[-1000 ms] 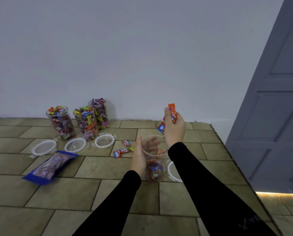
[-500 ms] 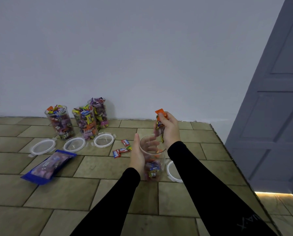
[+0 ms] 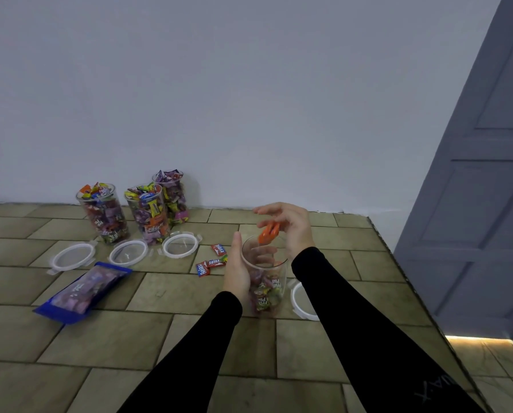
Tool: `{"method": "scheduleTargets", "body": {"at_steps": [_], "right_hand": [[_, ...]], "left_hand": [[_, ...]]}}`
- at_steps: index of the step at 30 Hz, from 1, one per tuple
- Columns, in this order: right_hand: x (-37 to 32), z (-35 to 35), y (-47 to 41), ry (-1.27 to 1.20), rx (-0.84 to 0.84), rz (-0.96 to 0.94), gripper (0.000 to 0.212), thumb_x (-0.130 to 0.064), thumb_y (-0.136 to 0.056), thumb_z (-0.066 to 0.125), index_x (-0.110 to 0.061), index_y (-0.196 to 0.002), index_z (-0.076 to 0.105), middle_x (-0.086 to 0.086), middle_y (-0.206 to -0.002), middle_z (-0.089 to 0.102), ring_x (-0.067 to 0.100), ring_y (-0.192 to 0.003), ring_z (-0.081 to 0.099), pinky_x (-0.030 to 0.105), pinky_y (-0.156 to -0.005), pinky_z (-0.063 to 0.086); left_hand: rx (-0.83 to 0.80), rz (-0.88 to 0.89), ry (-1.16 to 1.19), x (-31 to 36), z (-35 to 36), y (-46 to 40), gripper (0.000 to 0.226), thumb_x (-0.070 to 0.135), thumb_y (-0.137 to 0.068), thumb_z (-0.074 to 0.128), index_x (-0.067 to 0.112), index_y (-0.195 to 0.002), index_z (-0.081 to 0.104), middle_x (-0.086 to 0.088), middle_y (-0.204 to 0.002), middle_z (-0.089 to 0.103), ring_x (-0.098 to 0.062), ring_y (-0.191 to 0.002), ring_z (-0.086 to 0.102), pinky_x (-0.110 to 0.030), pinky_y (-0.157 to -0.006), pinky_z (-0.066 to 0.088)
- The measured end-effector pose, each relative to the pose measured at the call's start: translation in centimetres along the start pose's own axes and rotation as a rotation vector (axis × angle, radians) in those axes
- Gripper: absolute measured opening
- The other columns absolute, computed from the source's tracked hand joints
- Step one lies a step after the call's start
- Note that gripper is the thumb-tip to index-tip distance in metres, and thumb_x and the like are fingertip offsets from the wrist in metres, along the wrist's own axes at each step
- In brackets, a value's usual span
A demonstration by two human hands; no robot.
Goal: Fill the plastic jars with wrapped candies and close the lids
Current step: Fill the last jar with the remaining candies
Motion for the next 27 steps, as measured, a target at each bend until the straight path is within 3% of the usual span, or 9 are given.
{"method": "scheduleTargets", "body": {"at_steps": [5,8,11,15,17,19,22,24,27], "right_hand": [[0.2,-0.2,-0.1,0.076,-0.002,0.039,0.034,-0.015,-0.087,0.039,-0.015,-0.097,0.071,0.007,-0.09,0.075,0.023,-0.067,0.064,0.033,-0.071,0.035],[-0.1,-1.2,-0.8,-0.002,0.073,0.076,0.033,-0.02,-0.095,0.037,-0.014,-0.094,0.07,0.005,-0.084,0.074,0.02,-0.061,0.061,0.029,-0.063,0.035],[0.6,-3.1,-2.0,-0.039,0.149,0.136,0.036,-0.026,-0.098,0.036,-0.014,-0.089,0.068,0.004,-0.079,0.07,0.017,-0.057,0.055,0.025,-0.054,0.032],[5.7,-4.4,-3.0,0.249,0.142,0.283,0.023,-0.022,-0.097,0.046,-0.014,-0.089,0.065,0.003,-0.082,0.065,0.017,-0.067,0.055,0.025,-0.058,0.039],[8.4,-4.8,-3.2,0.357,0.097,0.321,0.012,-0.011,-0.094,0.054,-0.011,-0.088,0.063,0.004,-0.083,0.063,0.019,-0.08,0.057,0.026,-0.068,0.046],[11.0,-5.1,-3.4,0.531,-0.005,0.331,0.01,-0.009,-0.094,0.054,-0.009,-0.098,0.063,0.003,-0.089,0.062,0.022,-0.093,0.057,0.033,-0.082,0.049],[15.9,-5.9,-4.5,1.052,-0.233,0.291,0.041,-0.04,-0.087,0.059,-0.016,-0.119,0.062,0.008,-0.116,0.06,0.027,-0.113,0.052,0.039,-0.1,0.042],[21.2,-7.4,-5.9,1.173,-0.312,0.328,0.076,-0.076,-0.069,0.052,-0.03,-0.129,0.051,0.004,-0.131,0.05,0.026,-0.123,0.046,0.038,-0.103,0.037],[23.3,-6.6,-6.6,1.328,-0.448,0.285,0.117,-0.103,-0.051,0.011,-0.032,-0.141,0.037,0.01,-0.149,0.034,0.031,-0.141,0.025,0.052,-0.112,0.022]], "left_hand": [[-0.026,-0.033,0.021,-0.2,0.0,-0.2,0.076,0.058,-0.098,0.022,-0.004,-0.111,0.064,-0.023,-0.099,0.067,-0.031,-0.081,0.061,-0.034,-0.063,0.052],[-0.062,-0.057,-0.006,-0.1,-0.3,-0.5,0.074,0.059,-0.097,0.021,0.002,-0.109,0.067,-0.017,-0.103,0.07,-0.029,-0.09,0.063,-0.039,-0.08,0.05],[-0.012,-0.047,-0.072,0.1,-2.0,-1.2,0.074,0.06,-0.099,0.016,0.01,-0.106,0.07,-0.007,-0.101,0.074,-0.021,-0.089,0.066,-0.035,-0.077,0.051],[0.183,0.174,-0.489,1.0,-5.4,-1.9,0.048,0.043,-0.104,0.03,0.018,-0.104,0.071,0.0,-0.103,0.069,-0.014,-0.104,0.061,-0.029,-0.092,0.045],[0.25,0.254,-0.799,1.5,-6.4,-2.0,0.034,0.039,-0.102,0.038,0.021,-0.113,0.065,-0.002,-0.116,0.059,-0.019,-0.117,0.051,-0.035,-0.101,0.039],[0.286,0.203,-1.153,1.5,-7.2,-2.3,0.036,0.046,-0.099,0.041,0.027,-0.126,0.056,-0.002,-0.134,0.046,-0.024,-0.129,0.036,-0.043,-0.107,0.028],[0.247,0.117,-1.41,0.8,-8.5,-2.9,0.05,0.056,-0.097,0.035,0.031,-0.141,0.038,-0.002,-0.151,0.026,-0.025,-0.139,0.021,-0.05,-0.109,0.02],[0.194,0.109,-1.523,0.3,-9.0,-3.5,0.057,0.059,-0.097,0.03,0.034,-0.147,0.027,-0.004,-0.157,0.017,-0.026,-0.144,0.012,-0.054,-0.111,0.014],[0.109,0.047,-1.629,-0.3,-9.7,-4.8,0.063,0.064,-0.095,0.027,0.037,-0.151,0.016,-0.007,-0.161,0.008,-0.028,-0.147,0.003,-0.055,-0.113,0.008]]}}
Point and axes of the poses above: each hand's wrist, its own y-axis away from the middle knuckle, its own z-axis out of the palm, x = y × z, the point moved 6 cm from there along -y, towards the middle knuckle
